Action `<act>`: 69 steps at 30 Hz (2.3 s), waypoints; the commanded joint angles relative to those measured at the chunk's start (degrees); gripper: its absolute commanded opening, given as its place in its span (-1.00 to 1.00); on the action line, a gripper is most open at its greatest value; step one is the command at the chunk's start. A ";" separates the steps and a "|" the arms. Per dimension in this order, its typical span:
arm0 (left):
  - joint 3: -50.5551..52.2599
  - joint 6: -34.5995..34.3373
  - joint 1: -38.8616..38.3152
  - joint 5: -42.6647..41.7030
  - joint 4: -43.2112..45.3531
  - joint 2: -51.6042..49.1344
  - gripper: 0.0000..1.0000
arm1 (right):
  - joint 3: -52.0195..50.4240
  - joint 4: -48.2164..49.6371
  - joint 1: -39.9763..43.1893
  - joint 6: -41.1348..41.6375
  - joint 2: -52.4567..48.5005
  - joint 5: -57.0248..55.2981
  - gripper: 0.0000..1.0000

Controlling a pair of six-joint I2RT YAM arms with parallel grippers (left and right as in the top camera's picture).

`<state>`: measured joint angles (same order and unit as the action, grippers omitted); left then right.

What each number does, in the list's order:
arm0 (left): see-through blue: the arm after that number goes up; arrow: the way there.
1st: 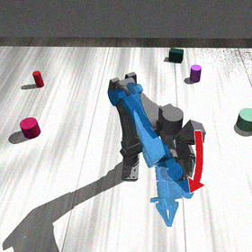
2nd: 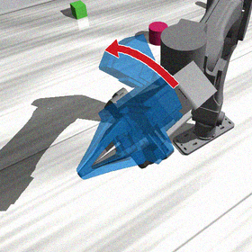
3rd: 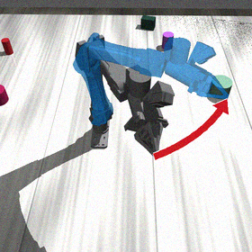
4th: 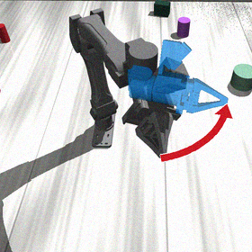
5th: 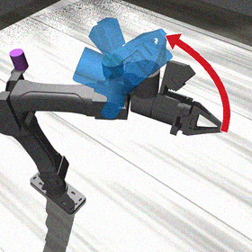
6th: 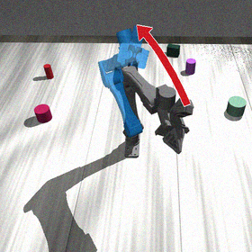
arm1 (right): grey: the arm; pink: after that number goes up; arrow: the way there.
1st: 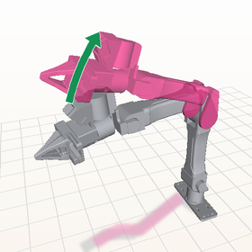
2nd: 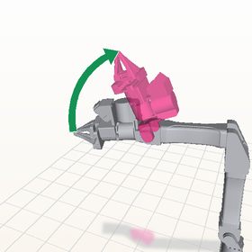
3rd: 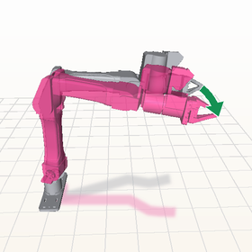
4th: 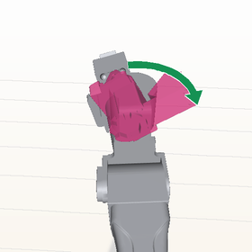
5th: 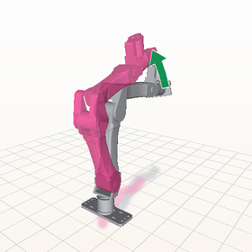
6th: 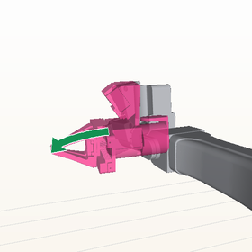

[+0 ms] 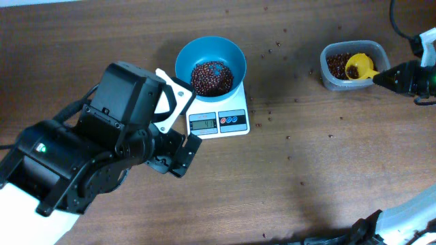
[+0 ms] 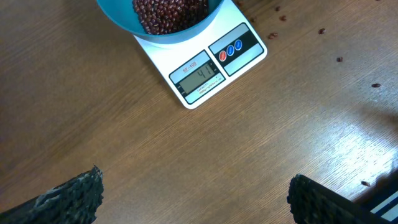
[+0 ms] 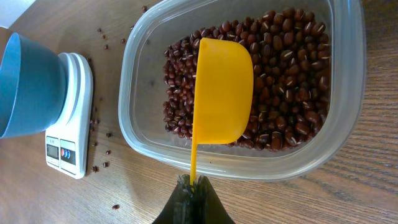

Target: Scoop item into bowl and weigh 50g on scale

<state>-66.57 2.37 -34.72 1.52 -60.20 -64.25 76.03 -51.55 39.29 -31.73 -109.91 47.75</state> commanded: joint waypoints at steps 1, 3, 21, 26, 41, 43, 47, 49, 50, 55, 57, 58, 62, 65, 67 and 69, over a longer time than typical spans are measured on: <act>-1.14 0.48 0.28 0.39 0.09 0.17 0.98 | 1.36 0.02 0.07 -0.44 -0.17 1.55 -0.92; -1.14 0.48 0.28 0.37 0.09 0.17 0.97 | 2.84 -0.02 0.04 -0.44 0.11 1.40 -0.92; -1.14 0.48 0.28 0.37 0.09 0.17 0.98 | 8.68 -2.05 -19.41 1.11 1.22 -34.29 -0.92; -1.14 0.48 0.28 0.37 0.09 0.17 0.98 | 8.61 -2.19 -19.39 1.16 -0.66 -31.12 -0.92; -1.14 0.48 0.28 0.37 0.09 0.17 0.98 | 11.08 -5.22 -11.02 10.19 -0.87 -23.89 -0.92; -1.14 0.48 0.28 0.37 0.09 0.17 0.98 | 11.43 -5.53 -10.60 10.16 -0.37 -23.69 -0.92; -1.14 0.48 0.28 0.37 0.09 0.17 0.98 | 11.43 -5.73 -10.60 9.90 0.28 -21.53 -0.92; -1.14 0.48 0.28 0.37 0.09 0.17 0.98 | 11.43 -6.08 -10.60 9.92 0.48 -20.94 -0.92; -1.14 0.48 0.28 0.37 0.09 0.17 0.98 | 11.43 -6.12 -10.60 9.92 0.59 -20.94 -0.92; -1.14 0.48 0.28 0.39 0.09 0.17 0.98 | 11.43 -6.69 -10.60 9.94 0.81 -20.98 -0.92; -1.14 0.48 0.28 0.37 0.09 0.17 0.98 | 11.43 -6.67 -10.60 9.92 1.33 -21.68 -0.92; -1.14 0.48 0.28 0.37 0.09 0.17 0.98 | 11.43 -6.49 -10.60 9.90 1.73 -22.16 -0.92; -1.14 0.48 0.28 0.39 0.09 0.17 0.98 | 11.45 -6.29 -10.78 9.75 4.26 -24.37 -0.92; -1.14 0.48 0.28 0.37 0.09 0.17 0.98 | 11.45 -6.29 -10.75 9.73 4.74 -24.39 -0.92; -1.14 0.48 0.28 0.37 0.09 0.17 0.98 | 11.45 -6.29 -10.78 9.70 4.85 -24.39 -0.92; -1.14 0.48 0.28 0.37 0.09 0.17 0.98 | 11.65 -6.25 -10.75 9.66 4.98 -24.41 -0.92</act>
<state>-66.59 2.39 -34.72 1.52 -60.20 -64.25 86.26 -57.89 28.47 -22.24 -106.65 23.81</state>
